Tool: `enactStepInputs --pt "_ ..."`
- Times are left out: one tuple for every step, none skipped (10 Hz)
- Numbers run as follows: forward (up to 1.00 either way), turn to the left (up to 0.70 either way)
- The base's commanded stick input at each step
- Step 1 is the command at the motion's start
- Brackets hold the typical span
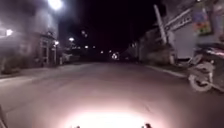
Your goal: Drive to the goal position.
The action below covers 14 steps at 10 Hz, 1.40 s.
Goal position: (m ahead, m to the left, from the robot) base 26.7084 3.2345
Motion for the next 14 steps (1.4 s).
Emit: enactStepInputs --pt "0.70 0.00" --pt "0.70 0.00" --pt "0.70 0.00" --pt "0.70 0.00" --pt "0.70 0.00" --pt "0.70 0.00" --pt "0.70 0.00" --pt "0.70 0.00" --pt "0.70 0.00" --pt "0.70 0.00" --pt "0.70 0.00" --pt "0.70 0.00" --pt "0.70 0.00" --pt "0.70 0.00"
